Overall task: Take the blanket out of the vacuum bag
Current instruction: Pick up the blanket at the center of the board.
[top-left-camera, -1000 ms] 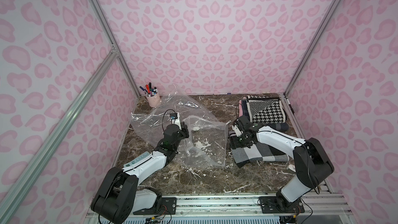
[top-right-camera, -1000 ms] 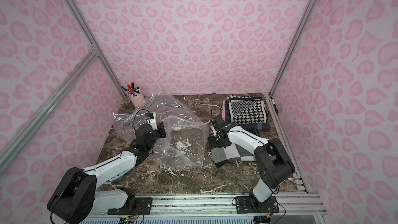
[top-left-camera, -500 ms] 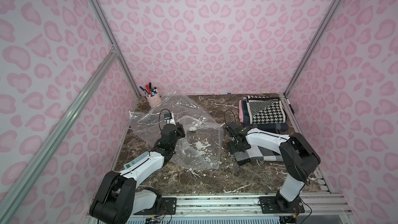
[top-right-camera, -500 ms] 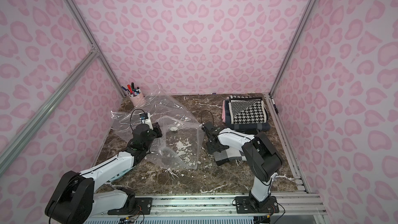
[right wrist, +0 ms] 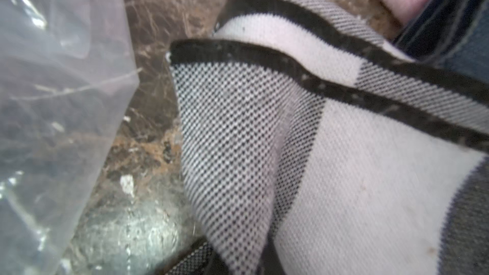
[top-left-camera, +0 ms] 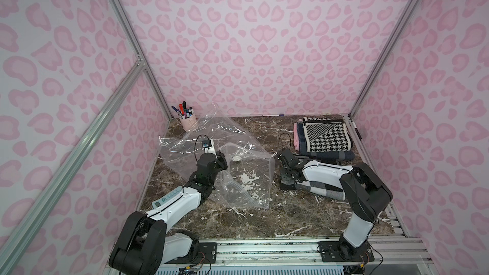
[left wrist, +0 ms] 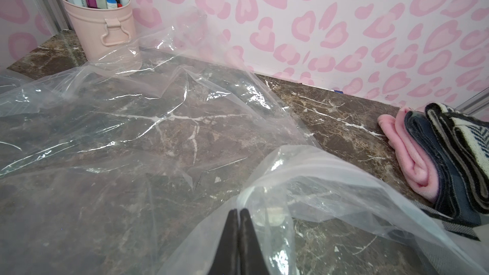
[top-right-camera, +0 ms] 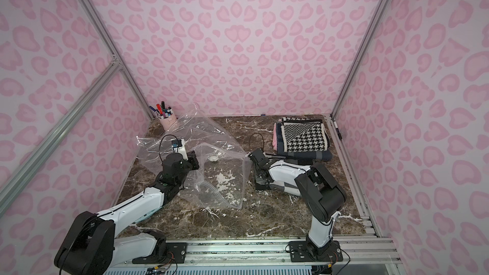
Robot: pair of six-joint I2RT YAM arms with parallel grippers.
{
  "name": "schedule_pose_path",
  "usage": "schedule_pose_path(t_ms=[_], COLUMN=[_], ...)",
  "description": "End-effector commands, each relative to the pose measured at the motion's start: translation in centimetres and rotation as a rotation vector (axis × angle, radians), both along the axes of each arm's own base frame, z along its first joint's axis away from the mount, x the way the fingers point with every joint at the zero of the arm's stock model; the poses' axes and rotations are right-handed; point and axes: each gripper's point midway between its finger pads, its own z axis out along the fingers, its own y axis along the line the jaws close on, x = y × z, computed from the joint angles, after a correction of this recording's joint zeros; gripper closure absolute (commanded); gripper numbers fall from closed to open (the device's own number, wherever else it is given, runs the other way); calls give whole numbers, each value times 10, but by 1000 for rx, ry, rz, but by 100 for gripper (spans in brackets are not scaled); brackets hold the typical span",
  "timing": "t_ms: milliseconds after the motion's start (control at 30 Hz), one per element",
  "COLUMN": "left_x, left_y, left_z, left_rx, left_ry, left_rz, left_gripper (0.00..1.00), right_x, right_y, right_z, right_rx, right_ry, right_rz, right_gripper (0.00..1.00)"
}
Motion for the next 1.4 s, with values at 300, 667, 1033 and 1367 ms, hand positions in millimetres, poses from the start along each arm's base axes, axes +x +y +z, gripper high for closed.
schedule_pose_path(t_ms=[300,667,1033,1367], left_x=[0,2,5,4], left_y=[-2,-6,-9,-9], left_z=[4,2,3,1], left_rx=[0,-10,-16,-12], left_ry=[-16,-13,-10,-6], left_rz=[-14,-29,-40,-42], left_gripper=[96,96,96,96], right_x=[-62,-51,-24,-15], right_y=[27,-5,-64,-123], right_z=[56,121,207,299], right_rx=[622,788,960,986], right_ry=[279,148,-87,-365], right_rz=[99,36,-72,-180], right_gripper=[100,100,100,100])
